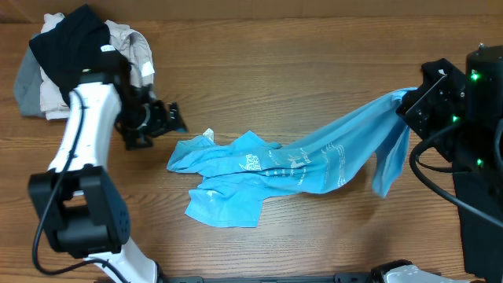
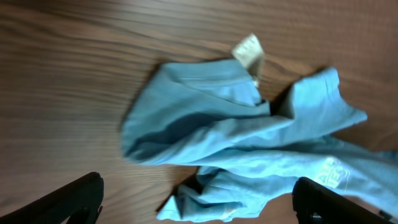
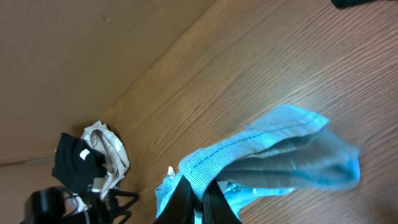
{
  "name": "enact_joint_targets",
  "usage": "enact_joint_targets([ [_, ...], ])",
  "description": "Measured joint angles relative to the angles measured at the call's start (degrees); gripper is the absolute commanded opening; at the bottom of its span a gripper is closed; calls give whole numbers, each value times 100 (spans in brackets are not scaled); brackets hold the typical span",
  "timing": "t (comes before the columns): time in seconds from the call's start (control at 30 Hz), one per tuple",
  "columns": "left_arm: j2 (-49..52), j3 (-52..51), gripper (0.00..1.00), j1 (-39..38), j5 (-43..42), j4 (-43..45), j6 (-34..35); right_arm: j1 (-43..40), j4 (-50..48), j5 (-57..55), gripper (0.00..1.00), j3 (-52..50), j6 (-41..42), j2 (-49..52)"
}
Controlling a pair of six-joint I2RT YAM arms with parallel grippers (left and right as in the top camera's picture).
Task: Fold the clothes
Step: 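Lift the polo's right end with the right gripper, release with left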
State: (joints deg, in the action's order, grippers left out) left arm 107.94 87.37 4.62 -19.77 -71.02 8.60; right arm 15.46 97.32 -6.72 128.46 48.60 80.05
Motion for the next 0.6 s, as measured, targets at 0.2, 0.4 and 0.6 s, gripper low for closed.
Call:
enact_joint_targets([
  [0.2, 295, 0, 96, -590, 74, 66, -175, 0, 0, -13, 5, 0, -33, 11],
  [0.4, 728, 0, 86, -1010, 195, 190, -177, 0, 0, -15, 5, 0, -155, 61],
  [0.6, 973, 0, 73, -1102, 385, 2, -28, 0, 0, -15, 6, -2, -262, 157],
])
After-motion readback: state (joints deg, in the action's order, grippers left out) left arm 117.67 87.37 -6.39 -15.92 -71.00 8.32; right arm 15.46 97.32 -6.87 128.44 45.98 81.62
